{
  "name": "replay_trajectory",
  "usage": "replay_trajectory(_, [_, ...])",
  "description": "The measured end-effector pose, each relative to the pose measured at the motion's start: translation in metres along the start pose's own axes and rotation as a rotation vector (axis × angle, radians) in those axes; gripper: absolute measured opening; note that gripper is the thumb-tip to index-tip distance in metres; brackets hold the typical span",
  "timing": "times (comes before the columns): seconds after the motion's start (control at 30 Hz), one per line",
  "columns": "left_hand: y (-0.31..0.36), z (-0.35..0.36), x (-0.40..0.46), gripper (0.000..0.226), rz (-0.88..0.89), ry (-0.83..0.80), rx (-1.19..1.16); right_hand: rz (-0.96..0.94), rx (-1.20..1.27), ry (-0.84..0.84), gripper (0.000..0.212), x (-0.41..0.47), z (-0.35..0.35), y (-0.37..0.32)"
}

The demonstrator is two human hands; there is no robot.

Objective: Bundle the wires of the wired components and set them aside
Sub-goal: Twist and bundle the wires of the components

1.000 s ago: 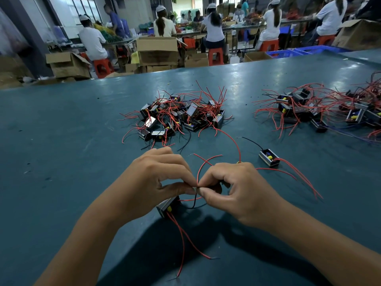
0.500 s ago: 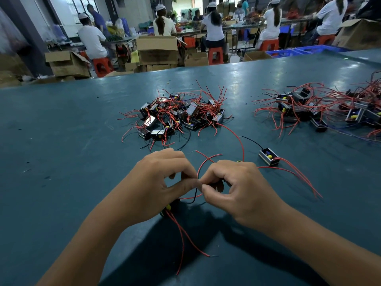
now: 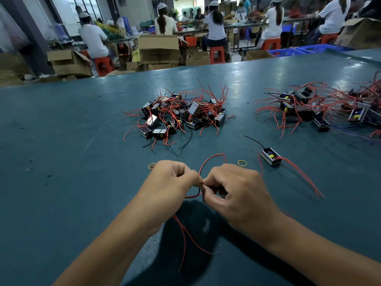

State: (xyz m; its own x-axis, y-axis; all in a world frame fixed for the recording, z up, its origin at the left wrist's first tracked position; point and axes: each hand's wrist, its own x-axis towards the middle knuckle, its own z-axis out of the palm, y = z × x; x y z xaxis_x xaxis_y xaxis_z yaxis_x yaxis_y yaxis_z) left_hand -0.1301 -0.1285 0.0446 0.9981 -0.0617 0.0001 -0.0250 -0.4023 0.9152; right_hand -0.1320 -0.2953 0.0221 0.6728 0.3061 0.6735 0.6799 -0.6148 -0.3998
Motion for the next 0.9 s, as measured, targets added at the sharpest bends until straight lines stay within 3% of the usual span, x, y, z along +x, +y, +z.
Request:
replay_trajectory(0.13, [0.001, -0.008, 0.005, 0.036, 0.018, -0.072, 0.037, -0.007, 0.012, -0.001, 0.012, -0.002, 0.0, 0.002])
replay_trajectory(0.27, [-0.007, -0.017, 0.015, 0.013, 0.237, -0.069, 0.269, -0.007, 0.012, -0.097, 0.011, -0.004, -0.003, 0.004])
replay_trajectory(0.4, [-0.015, -0.018, 0.017, 0.004, 0.327, -0.212, 0.477, 0.002, 0.056, -0.233, 0.017, -0.001, -0.01, 0.006])
replay_trajectory(0.63, [-0.023, -0.019, 0.022, 0.017, 0.288, -0.28, 0.575, 0.336, 0.196, 0.018, 0.018, 0.014, -0.029, 0.022])
replay_trajectory(0.8, [-0.025, -0.015, 0.022, 0.011, 0.339, -0.281, 0.609, 0.49, 0.186, -0.129, 0.004, 0.012, -0.025, 0.027])
replay_trajectory(0.9, [-0.025, -0.013, 0.023, 0.013, 0.353, -0.269, 0.611, 0.516, 0.217, -0.215, 0.015, 0.008, -0.016, 0.02])
